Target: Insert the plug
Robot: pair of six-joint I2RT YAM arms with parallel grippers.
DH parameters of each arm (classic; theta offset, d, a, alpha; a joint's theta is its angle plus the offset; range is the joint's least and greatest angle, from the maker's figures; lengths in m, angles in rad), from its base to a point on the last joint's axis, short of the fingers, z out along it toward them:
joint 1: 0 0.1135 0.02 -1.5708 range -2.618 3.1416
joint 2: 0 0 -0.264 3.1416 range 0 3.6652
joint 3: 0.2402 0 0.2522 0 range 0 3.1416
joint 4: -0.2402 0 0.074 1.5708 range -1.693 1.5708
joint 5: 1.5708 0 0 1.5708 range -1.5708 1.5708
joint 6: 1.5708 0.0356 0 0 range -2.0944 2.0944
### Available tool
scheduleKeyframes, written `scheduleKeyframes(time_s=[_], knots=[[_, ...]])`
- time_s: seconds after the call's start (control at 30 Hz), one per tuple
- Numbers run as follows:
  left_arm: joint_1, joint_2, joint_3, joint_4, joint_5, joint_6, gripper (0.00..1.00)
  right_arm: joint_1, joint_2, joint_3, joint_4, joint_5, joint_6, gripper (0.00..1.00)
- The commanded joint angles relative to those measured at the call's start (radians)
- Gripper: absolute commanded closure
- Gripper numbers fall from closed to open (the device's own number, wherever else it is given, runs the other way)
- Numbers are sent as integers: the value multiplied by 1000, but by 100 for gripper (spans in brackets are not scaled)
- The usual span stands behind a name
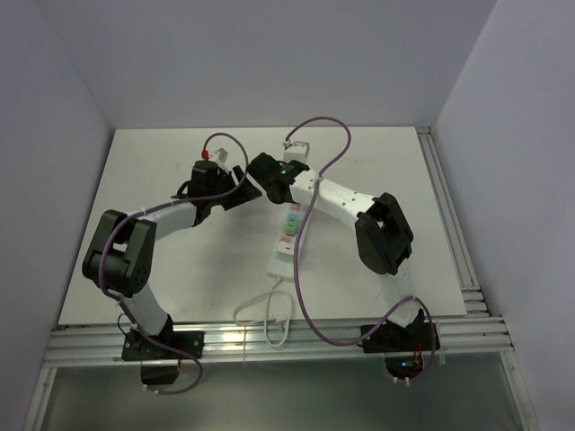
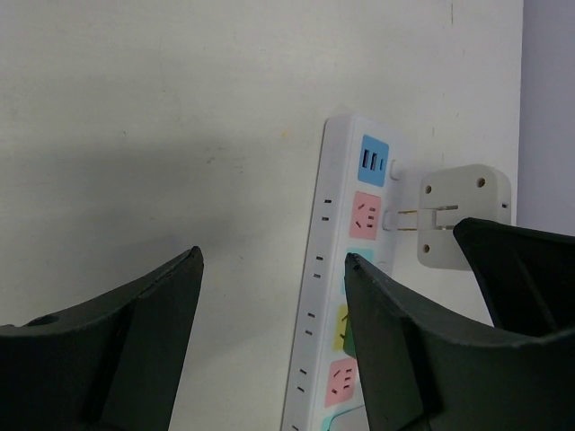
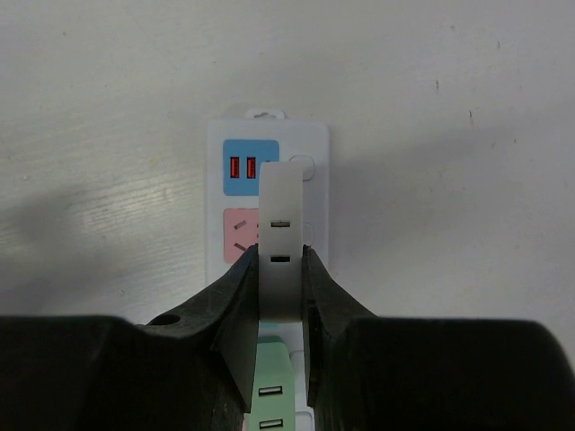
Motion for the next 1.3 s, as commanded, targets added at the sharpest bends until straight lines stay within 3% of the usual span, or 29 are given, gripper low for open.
scheduleKeyframes(time_s=[0.0,1.27], knots=[[3,-47,-4,32,-16,-3,29,9,-4,9,20,27,3,100],[45,-70,-53,61,25,2,30,29,54,16,50,85,-29,100]])
